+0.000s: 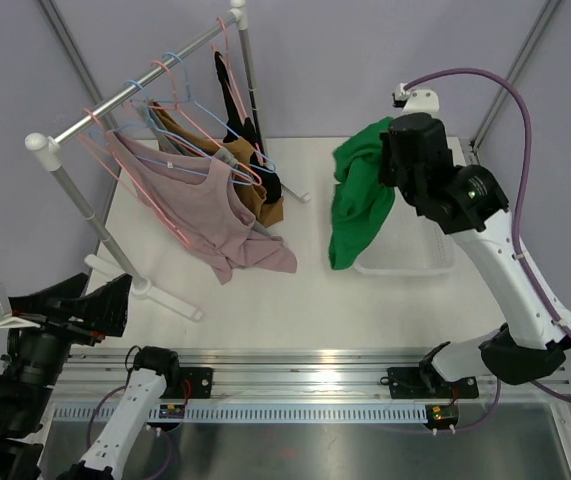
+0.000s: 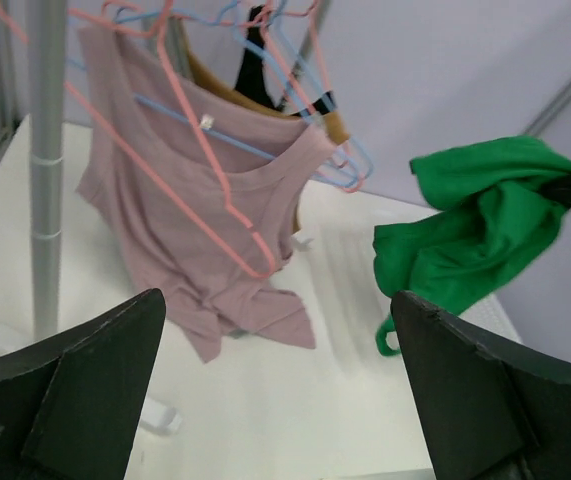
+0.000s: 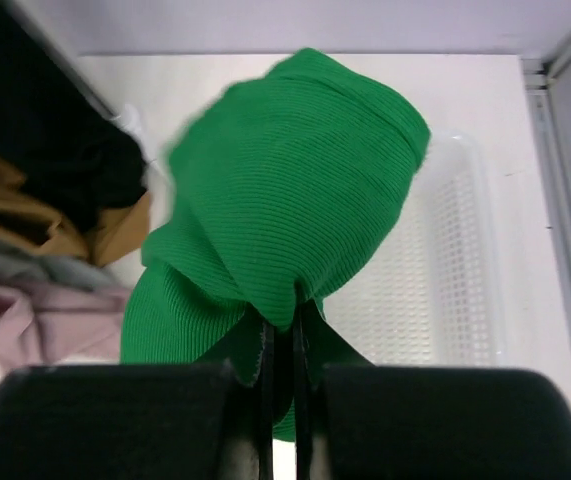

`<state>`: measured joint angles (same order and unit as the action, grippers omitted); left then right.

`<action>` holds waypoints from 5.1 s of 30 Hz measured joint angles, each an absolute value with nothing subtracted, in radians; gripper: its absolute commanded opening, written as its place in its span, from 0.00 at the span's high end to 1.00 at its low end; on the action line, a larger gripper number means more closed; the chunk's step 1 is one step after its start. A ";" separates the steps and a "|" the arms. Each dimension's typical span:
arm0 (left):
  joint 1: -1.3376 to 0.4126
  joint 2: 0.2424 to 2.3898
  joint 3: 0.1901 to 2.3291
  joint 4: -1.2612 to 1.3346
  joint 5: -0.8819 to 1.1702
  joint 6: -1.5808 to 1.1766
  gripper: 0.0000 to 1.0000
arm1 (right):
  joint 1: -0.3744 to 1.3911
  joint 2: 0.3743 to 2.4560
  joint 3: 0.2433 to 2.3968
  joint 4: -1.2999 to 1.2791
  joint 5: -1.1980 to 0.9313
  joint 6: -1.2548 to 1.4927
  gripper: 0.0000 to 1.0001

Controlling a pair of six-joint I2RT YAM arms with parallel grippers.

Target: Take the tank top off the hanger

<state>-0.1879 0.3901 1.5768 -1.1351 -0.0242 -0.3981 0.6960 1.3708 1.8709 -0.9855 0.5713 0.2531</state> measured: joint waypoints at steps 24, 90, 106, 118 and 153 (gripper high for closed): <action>-0.188 0.729 1.612 -0.910 0.183 -0.517 0.01 | 0.212 1.734 2.243 -0.951 0.345 0.138 1.00; -0.566 1.463 1.805 -0.878 -0.817 -0.552 0.99 | 0.214 1.004 1.157 -0.673 -0.298 0.344 0.04; -0.565 1.351 1.805 -0.889 -0.842 -0.582 1.00 | 0.214 0.999 1.156 -0.669 -0.351 0.344 0.04; -0.637 1.205 1.776 -0.868 -0.801 -0.603 1.00 | 0.214 0.999 1.156 -0.665 -0.387 0.344 0.04; -0.668 0.621 1.279 -0.704 -0.334 -0.653 1.00 | 0.215 1.005 1.146 -0.540 -0.635 0.362 0.01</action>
